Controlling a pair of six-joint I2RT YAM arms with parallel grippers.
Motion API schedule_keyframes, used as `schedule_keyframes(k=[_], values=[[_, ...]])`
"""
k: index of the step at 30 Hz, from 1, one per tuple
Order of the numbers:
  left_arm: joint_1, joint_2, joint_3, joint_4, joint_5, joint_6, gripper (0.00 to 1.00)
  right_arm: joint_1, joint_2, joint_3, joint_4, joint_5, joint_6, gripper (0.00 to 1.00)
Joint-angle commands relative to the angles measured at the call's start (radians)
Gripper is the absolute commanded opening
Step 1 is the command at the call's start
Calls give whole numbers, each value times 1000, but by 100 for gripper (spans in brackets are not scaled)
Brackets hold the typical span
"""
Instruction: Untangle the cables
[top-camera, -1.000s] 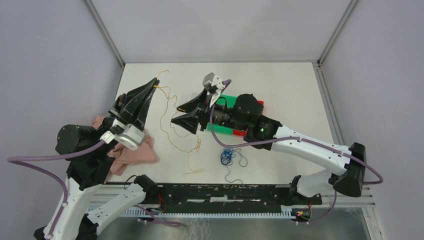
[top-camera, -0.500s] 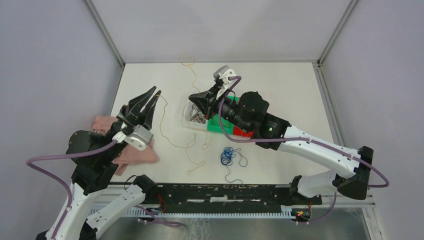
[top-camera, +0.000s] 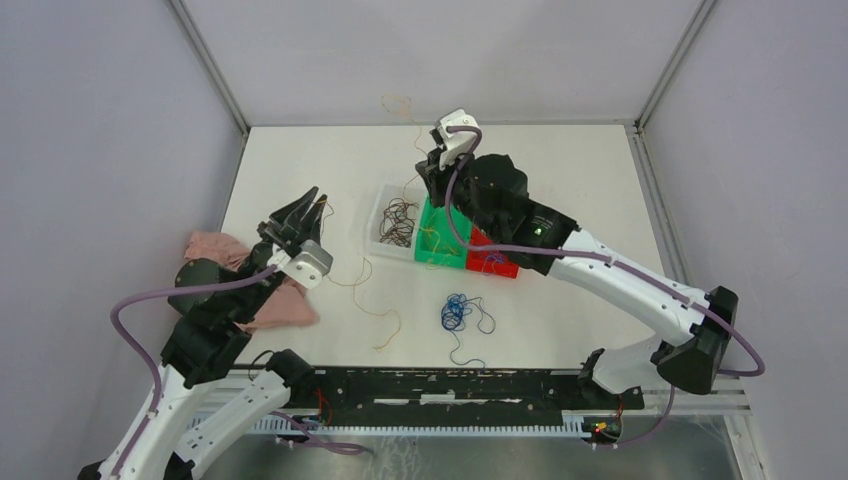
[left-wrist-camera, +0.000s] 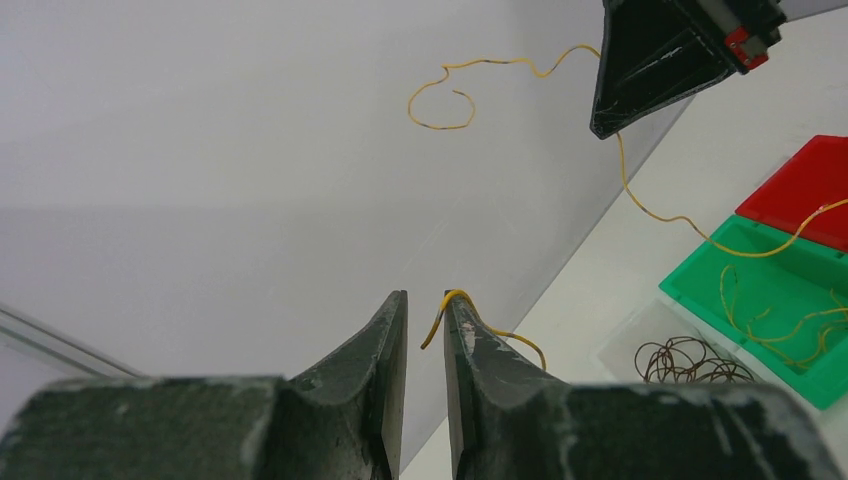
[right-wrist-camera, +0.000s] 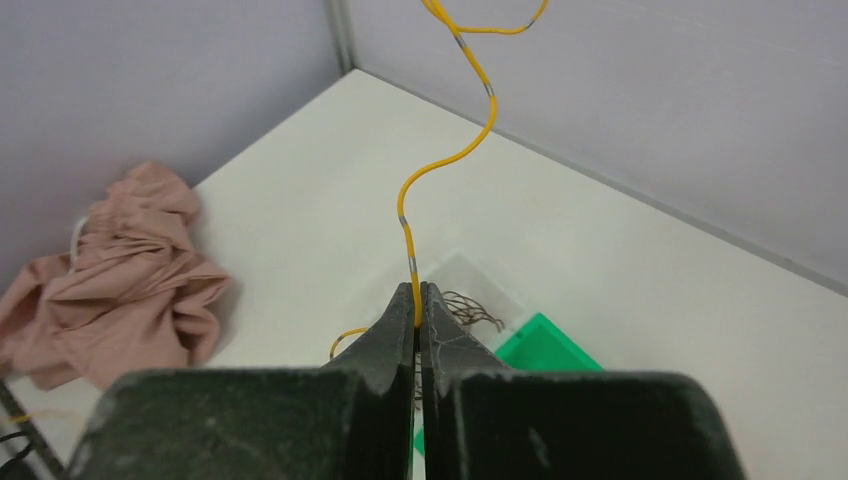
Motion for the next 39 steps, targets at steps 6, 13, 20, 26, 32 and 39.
schedule_keyframes(k=[6,13,20,26,32,39], values=[[2,14,66,50,-3,-15,27,-119,92,-70,153,176,-32,1],[2,40,108,49,12,-29,27,-125,202,-111,284,294,-51,1],[2,30,96,46,-1,-28,28,-130,296,-124,411,352,-74,1],[2,16,71,51,8,-18,28,-130,260,-222,337,353,-2,0],[2,24,72,61,26,-23,28,-128,228,-301,181,306,93,1],[2,25,77,60,26,-18,27,-134,269,-253,16,191,116,1]])
